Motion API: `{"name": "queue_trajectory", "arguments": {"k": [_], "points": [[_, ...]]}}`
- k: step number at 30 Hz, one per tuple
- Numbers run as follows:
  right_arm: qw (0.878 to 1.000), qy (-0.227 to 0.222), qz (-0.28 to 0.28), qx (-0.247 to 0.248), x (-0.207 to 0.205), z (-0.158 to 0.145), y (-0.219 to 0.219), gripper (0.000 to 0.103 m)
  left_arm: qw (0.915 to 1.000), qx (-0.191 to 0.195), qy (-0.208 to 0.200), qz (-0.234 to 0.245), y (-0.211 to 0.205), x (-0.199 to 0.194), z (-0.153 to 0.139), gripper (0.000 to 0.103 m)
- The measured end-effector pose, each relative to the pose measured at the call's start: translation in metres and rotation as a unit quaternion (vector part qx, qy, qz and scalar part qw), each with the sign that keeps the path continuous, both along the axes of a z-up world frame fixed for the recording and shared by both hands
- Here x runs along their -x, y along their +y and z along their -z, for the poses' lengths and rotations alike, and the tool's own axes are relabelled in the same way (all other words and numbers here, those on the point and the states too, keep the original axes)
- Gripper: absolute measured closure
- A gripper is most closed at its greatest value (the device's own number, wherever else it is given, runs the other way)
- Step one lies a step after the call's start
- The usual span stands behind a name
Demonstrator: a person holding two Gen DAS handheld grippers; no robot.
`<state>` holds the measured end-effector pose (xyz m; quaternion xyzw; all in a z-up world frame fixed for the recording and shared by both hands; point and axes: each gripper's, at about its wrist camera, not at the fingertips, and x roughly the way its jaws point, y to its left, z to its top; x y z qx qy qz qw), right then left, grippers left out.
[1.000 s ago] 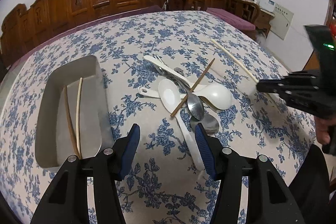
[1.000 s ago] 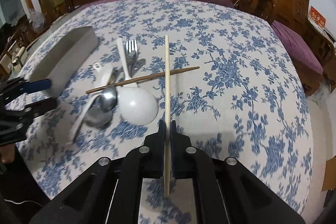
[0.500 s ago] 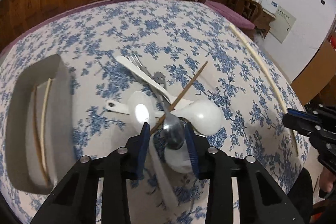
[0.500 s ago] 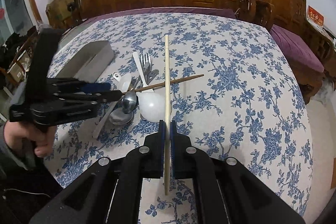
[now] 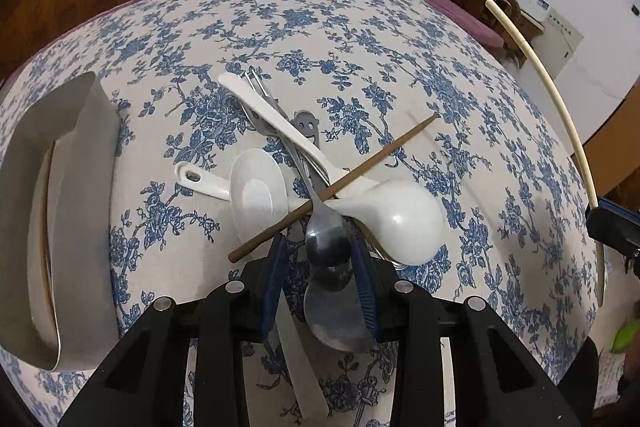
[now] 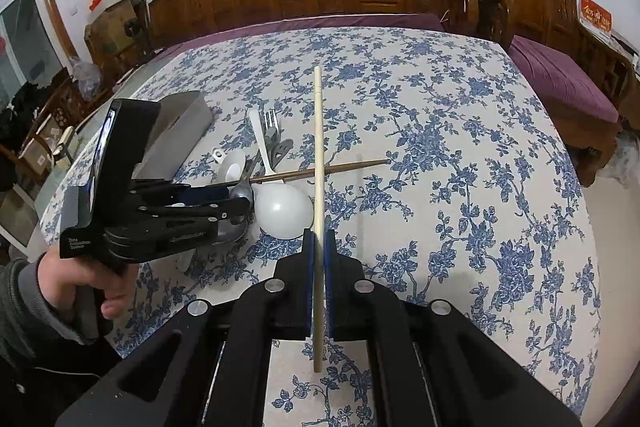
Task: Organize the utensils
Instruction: 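Grasp a metal spoon with the left tool while the right tool holds the chopstick, then carry the metal spoon into the tray and open the left tool while the right tool holds the chopstick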
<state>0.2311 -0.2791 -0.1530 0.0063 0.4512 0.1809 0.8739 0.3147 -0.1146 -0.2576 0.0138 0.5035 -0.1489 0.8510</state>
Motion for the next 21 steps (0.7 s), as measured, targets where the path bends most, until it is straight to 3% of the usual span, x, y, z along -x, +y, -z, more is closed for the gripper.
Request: {"name": "queue_trajectory", "arguments": {"k": [3,6,9,21], "points": [[1.000,0.002,0.000,0.000,0.000,0.002,0.000,0.097,1.0000,0.006,0.003,0.004,-0.001,0.000,-0.001,0.084],[1.000,0.004,-0.001,0.000,-0.001,0.003,0.000,0.097,1.0000,0.000,-0.004,0.007,-0.004,0.000,-0.002,0.087],[1.000,0.004,-0.003,0.001,-0.001,0.002,0.002,0.097,0.9998,0.010,-0.009,0.015,-0.006,0.002,-0.007,0.101],[1.000,0.001,-0.001,0.002,0.000,0.002,0.003,0.097,0.9984,-0.011,-0.049,0.024,-0.017,0.018,-0.042,0.102]]}}
